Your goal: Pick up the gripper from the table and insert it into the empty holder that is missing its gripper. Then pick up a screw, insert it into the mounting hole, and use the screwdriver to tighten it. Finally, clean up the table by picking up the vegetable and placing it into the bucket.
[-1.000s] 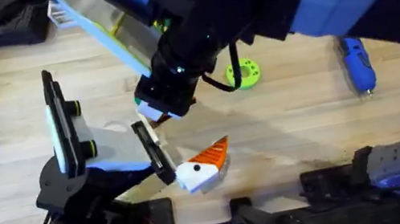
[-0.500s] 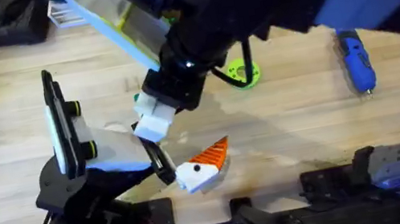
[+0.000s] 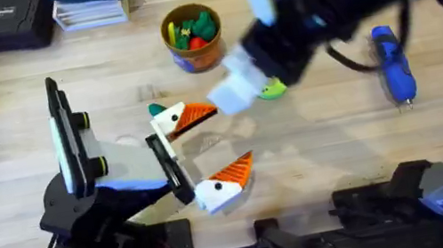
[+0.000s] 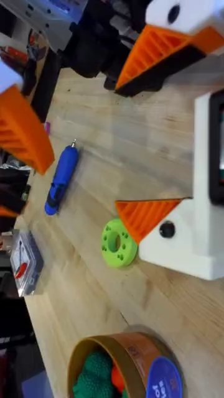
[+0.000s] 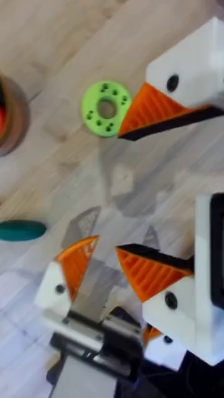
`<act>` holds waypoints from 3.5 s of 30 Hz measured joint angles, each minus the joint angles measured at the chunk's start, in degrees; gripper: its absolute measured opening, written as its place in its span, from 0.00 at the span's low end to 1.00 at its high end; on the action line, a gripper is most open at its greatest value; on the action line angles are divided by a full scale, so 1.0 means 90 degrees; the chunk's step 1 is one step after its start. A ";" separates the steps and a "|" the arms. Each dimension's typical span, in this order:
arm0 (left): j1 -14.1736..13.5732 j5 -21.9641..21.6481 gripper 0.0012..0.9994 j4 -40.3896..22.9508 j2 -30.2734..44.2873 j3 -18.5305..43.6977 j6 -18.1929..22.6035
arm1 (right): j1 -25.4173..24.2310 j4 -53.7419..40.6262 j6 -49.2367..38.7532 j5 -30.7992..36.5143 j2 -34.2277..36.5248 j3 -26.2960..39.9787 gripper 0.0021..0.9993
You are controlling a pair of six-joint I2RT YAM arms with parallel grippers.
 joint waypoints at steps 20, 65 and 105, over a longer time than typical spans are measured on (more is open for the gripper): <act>0.0000 -0.0002 0.99 0.0000 0.0000 0.0000 0.0000 | -0.0722 0.0509 0.0830 -0.0018 -0.3574 -0.2900 0.99; 0.0000 -0.0004 0.00 0.0002 -0.0002 0.0000 0.0049 | -0.1619 0.0262 -0.0372 -0.0545 -0.3260 -0.2906 0.99; 0.0000 -0.0004 0.00 0.0002 -0.0002 0.0000 0.0049 | -0.8140 0.3516 -0.3634 -0.0118 0.2240 -0.2758 0.99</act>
